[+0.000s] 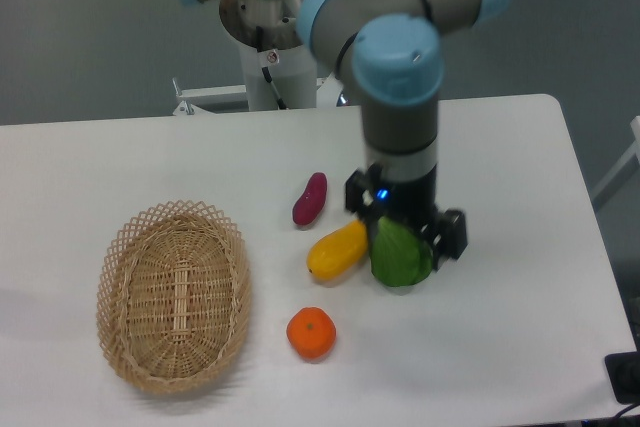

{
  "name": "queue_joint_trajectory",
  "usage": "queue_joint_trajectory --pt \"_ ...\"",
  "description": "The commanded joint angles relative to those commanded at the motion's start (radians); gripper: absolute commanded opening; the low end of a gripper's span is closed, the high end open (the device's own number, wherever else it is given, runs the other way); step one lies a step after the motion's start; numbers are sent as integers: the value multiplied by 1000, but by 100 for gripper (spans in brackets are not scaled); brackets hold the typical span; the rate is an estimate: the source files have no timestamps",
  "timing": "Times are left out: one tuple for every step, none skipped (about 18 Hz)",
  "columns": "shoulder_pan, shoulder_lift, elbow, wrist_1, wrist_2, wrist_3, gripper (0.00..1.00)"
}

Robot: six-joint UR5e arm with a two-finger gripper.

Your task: Place the orange on the table

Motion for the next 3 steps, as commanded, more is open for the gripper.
queue_joint_trajectory --pt "14 12 0 2 -8 20 100" --pt "15 12 0 2 -12 26 100" --pt "15 12 0 2 -14 28 100"
